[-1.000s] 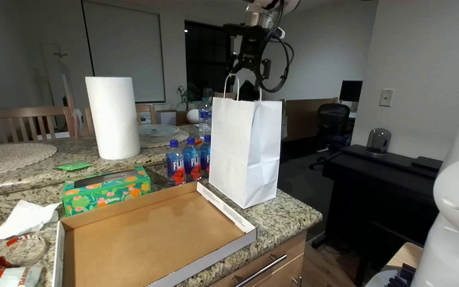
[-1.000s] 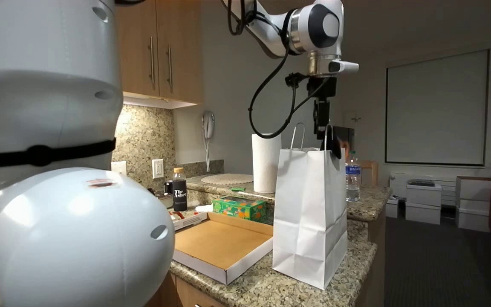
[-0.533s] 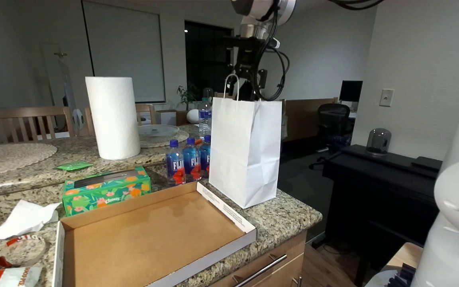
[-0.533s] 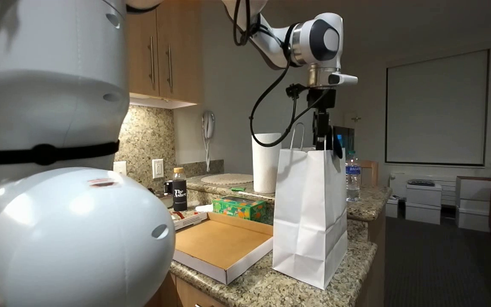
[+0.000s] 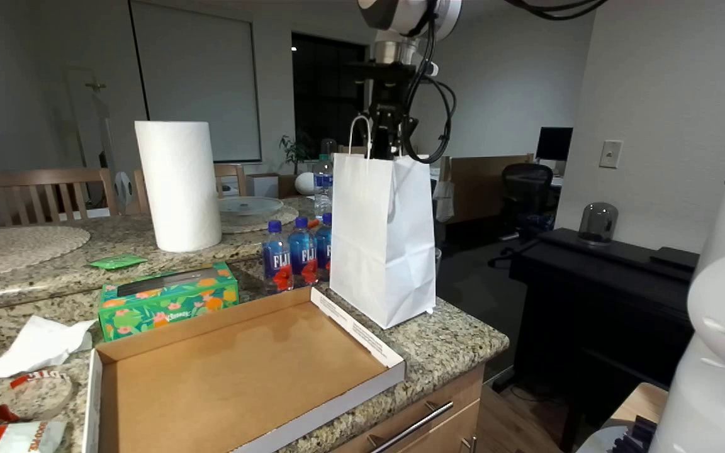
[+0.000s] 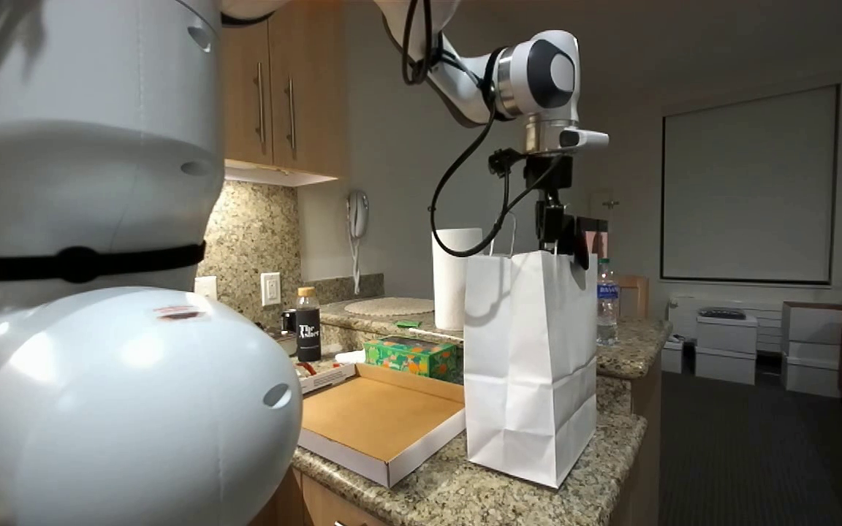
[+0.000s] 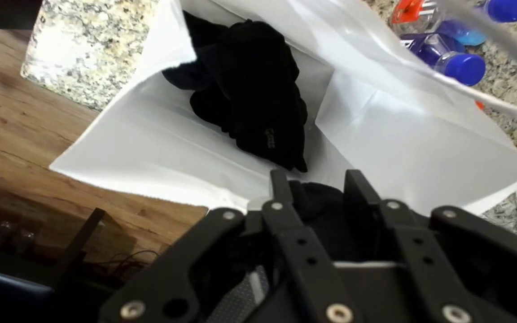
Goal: Pick up all the socks from the cover box and put them in the paper bag
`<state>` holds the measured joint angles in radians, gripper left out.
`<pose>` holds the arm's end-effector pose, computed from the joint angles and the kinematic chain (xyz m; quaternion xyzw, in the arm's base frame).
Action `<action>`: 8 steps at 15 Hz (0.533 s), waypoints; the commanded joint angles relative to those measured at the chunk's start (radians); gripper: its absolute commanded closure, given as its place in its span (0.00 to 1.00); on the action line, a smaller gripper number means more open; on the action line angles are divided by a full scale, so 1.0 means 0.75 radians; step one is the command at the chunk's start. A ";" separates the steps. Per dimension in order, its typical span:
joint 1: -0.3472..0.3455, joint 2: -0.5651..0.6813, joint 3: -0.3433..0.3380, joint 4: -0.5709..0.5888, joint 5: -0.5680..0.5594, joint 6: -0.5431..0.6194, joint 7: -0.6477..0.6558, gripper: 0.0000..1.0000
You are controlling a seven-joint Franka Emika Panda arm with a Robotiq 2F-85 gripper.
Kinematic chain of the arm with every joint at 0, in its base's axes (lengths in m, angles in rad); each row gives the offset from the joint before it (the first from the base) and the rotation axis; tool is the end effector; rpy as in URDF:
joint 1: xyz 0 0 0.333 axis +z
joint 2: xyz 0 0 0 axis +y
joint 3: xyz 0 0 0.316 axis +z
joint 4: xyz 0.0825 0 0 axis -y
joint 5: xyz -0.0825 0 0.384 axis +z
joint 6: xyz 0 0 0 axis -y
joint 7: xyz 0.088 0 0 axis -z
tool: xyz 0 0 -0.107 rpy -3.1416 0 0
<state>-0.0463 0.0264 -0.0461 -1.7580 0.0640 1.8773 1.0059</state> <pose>0.5791 -0.0485 0.5477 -0.8474 0.5281 -0.0283 0.0477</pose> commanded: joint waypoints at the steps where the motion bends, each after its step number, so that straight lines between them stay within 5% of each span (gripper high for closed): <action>1: 0.011 -0.011 0.005 0.008 -0.049 0.000 0.052 0.93; 8: 0.013 -0.042 0.013 -0.004 -0.056 0.032 0.036 0.93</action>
<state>-0.0445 0.0217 -0.0380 -1.7492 0.0325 1.8802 1.0072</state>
